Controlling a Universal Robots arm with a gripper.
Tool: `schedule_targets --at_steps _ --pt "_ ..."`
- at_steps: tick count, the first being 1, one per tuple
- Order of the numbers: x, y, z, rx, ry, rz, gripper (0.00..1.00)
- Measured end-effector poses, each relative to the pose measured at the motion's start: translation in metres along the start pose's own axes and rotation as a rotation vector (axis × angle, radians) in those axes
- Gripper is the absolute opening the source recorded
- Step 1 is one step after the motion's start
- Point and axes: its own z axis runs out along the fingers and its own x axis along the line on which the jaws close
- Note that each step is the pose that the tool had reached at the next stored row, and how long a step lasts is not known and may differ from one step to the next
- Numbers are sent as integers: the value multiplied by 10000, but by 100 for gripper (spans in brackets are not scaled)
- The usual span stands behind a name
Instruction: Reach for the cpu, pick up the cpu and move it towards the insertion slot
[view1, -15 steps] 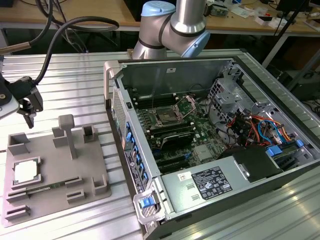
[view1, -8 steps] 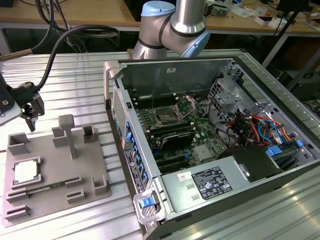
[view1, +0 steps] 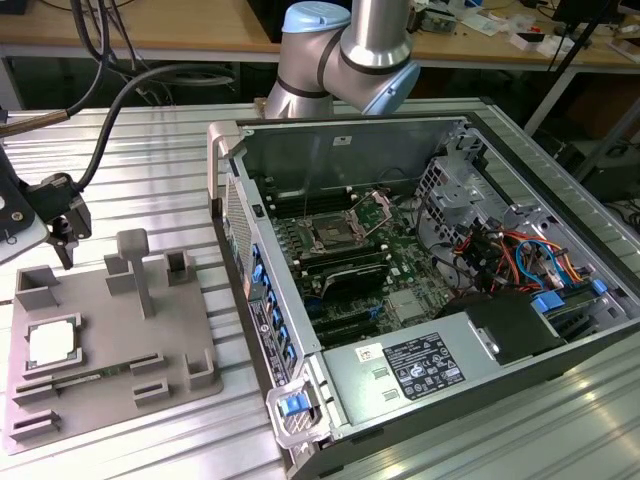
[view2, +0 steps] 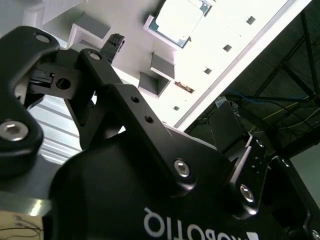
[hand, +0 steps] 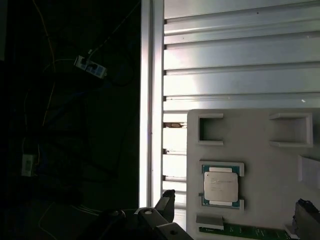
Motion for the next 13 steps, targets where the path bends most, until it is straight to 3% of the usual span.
schedule_targets --at_steps 7,13 --pt "0 -1 14 -1 -2 0 96" --pt "0 -13 92 1 0 0 96"
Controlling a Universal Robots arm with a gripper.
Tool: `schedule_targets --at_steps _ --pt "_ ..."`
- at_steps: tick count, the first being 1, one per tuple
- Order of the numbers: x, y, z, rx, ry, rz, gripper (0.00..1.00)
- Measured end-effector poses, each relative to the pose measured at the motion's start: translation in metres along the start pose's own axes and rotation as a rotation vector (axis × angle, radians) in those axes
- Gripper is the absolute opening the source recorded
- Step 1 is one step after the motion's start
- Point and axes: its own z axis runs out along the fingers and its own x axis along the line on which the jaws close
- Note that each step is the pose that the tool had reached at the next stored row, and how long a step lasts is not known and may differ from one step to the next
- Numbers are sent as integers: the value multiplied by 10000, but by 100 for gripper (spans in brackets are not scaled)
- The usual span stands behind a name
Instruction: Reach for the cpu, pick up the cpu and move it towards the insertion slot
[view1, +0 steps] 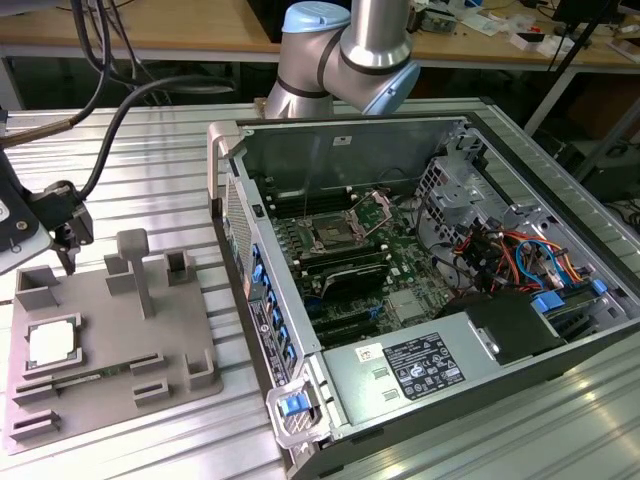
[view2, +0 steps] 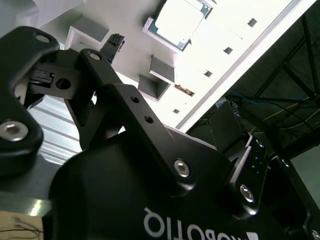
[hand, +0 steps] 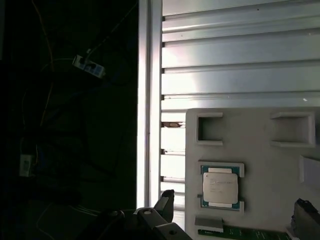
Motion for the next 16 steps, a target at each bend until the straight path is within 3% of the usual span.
schedule_targets --at_steps 11,16 --pt "0 -13 115 -1 2 0 96" --pt "0 -24 201 -1 13 0 96"
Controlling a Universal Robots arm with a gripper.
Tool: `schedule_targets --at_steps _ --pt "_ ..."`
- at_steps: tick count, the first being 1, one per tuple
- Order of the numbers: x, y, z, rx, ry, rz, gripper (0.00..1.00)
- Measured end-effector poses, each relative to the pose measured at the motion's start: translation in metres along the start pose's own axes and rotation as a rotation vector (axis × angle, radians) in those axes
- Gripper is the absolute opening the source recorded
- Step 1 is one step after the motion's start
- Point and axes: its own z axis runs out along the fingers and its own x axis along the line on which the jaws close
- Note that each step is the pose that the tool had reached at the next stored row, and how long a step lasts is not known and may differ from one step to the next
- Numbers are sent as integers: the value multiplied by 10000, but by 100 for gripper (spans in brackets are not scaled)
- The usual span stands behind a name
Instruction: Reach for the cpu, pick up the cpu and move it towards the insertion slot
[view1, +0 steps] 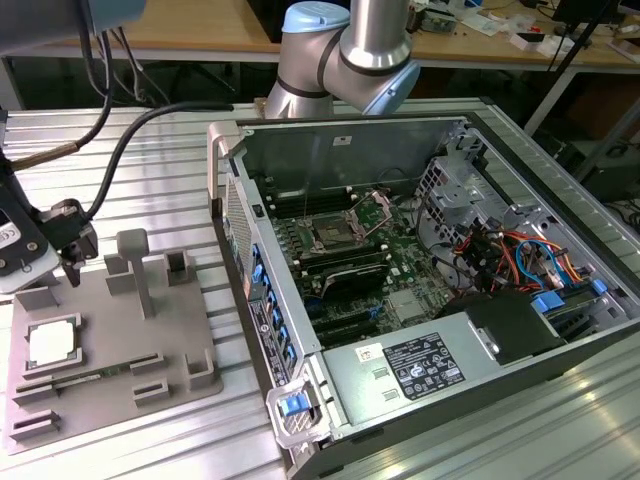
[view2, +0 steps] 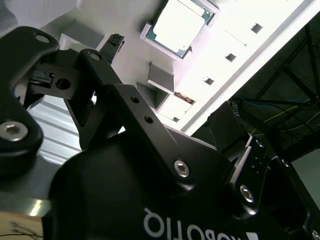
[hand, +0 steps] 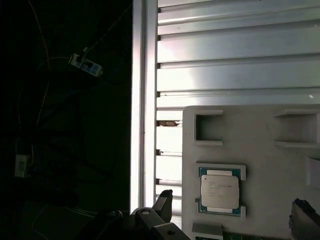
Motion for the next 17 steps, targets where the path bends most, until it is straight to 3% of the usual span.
schedule_targets --at_steps 11,14,17 --pt "1 -71 235 1 4 22 96" --pt "2 -102 363 0 3 36 96" --pt "2 -113 428 0 3 39 96"
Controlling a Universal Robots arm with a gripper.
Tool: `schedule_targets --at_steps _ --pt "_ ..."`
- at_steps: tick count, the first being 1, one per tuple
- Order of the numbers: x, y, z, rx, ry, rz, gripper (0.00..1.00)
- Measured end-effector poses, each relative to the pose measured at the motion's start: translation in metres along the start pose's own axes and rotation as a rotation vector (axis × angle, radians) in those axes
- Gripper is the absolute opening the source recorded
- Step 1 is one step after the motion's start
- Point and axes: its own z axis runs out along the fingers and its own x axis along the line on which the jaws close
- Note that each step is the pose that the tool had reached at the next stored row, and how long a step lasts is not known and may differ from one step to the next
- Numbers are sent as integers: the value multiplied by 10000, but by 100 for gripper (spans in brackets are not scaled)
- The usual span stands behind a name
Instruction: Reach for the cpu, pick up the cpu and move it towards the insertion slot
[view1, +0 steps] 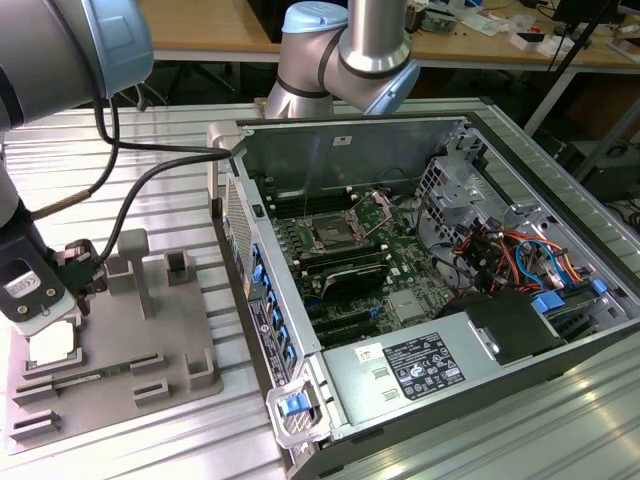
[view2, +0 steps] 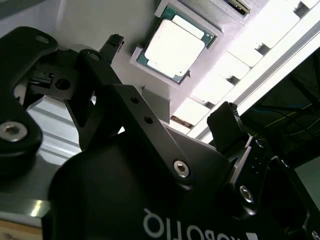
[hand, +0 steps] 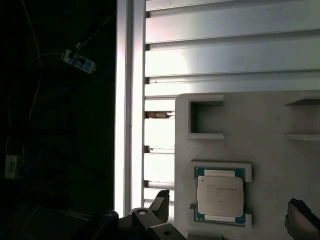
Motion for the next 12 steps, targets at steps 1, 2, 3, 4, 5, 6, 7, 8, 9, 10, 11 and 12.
schedule_targets --at_steps 1,2,3,4,5,6,7,8,9,10,11,12 --pt "0 -1 12 1 1 0 96" --pt "0 -2 14 2 4 0 96" --pt "0 -2 16 2 6 -1 96" --pt "0 -2 18 0 3 -1 96" --pt "0 -2 18 0 3 -1 96" --pt "0 -2 18 0 3 0 96" --pt "0 -2 20 0 2 -1 96" --pt "0 -3 24 -1 2 -1 96" --pt "0 -3 28 0 2 0 96" --pt "0 -4 31 1 3 0 96" --pt "0 -4 37 -1 2 0 96" --pt "0 -5 41 0 3 -1 96"
